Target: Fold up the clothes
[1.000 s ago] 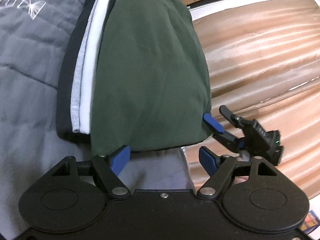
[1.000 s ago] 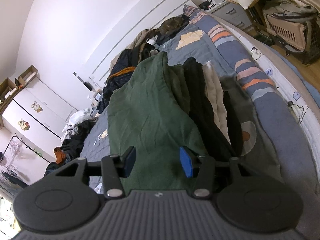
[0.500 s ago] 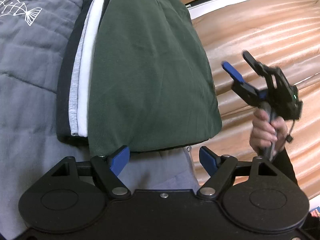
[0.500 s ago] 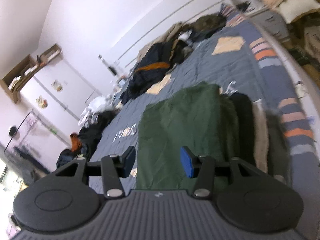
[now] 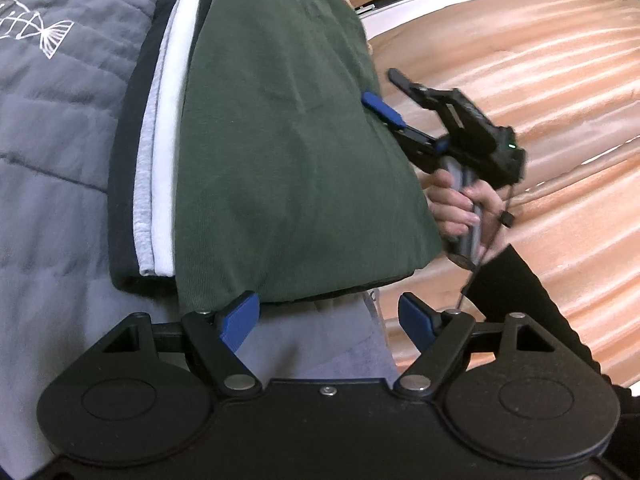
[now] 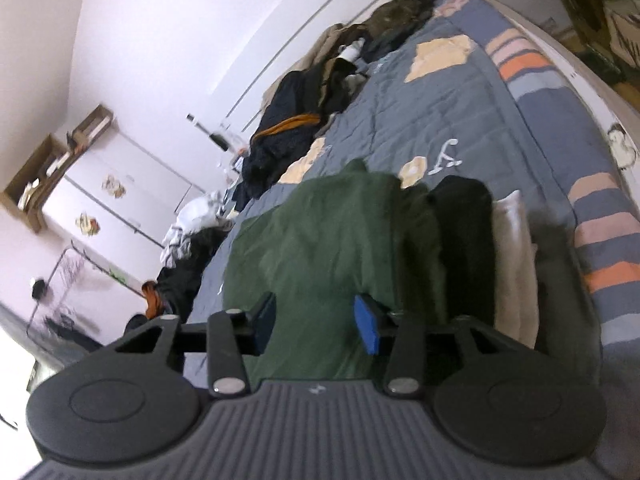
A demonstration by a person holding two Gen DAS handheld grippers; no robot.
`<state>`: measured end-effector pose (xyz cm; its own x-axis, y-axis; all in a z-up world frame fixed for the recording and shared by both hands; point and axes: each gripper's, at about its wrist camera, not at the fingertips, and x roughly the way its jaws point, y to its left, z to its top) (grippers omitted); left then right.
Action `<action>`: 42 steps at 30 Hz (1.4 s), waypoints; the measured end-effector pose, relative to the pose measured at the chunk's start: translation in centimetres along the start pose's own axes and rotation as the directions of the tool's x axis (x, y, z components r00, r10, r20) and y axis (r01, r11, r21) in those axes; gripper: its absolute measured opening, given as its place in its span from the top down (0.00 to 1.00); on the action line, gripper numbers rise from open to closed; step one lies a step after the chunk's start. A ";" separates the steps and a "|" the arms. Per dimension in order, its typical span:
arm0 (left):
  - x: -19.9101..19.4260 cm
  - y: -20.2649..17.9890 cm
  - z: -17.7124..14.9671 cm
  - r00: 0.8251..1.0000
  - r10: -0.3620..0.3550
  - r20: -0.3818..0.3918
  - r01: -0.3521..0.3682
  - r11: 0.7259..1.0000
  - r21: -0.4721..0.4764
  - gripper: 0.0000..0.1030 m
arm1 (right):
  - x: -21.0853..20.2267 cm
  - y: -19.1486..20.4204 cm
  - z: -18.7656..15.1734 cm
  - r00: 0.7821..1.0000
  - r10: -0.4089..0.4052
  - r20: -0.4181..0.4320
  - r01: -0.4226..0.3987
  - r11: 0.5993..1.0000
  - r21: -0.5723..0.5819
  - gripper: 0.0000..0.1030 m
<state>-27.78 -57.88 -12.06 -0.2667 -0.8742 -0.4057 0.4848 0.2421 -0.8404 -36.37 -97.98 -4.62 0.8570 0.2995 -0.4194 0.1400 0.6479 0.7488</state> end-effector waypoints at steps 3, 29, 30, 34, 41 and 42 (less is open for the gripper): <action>-0.2 -0.2 -0.1 1.000 0.004 -0.001 -0.004 1.000 0.011 0.26 | 0.5 -1.1 0.8 1.000 0.006 0.010 -0.006 0.999 0.044 0.74; -3.7 -2.5 -4.2 1.000 0.029 -0.011 -0.029 0.999 0.019 0.26 | 4.5 -3.5 6.1 0.994 -0.110 0.029 0.105 0.986 0.131 0.50; -3.8 -2.7 -4.1 1.000 0.027 -0.009 -0.027 0.999 0.019 0.26 | 4.1 -3.7 6.1 0.994 -0.107 0.027 0.103 0.986 0.130 0.49; -3.7 -2.9 -3.9 1.000 0.027 -0.004 -0.027 1.000 0.015 0.26 | 0.5 -2.7 5.3 0.995 -0.031 0.093 0.022 0.994 0.104 0.49; -3.4 -3.5 -4.2 0.999 0.048 0.009 -0.048 0.998 0.027 0.25 | -6.3 1.9 1.6 0.997 0.004 0.072 -0.002 1.000 -0.017 0.48; -3.5 -3.8 -4.3 0.999 0.052 0.015 -0.053 0.998 0.033 0.25 | -7.0 2.5 0.7 0.998 -0.002 0.067 0.005 0.999 -0.039 0.48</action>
<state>-32.29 -53.97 -9.00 -0.2288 -0.8665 -0.4436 0.5251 0.2739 -0.8058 -41.70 -98.95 0.60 0.8879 0.2504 -0.3860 0.1248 0.6764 0.7259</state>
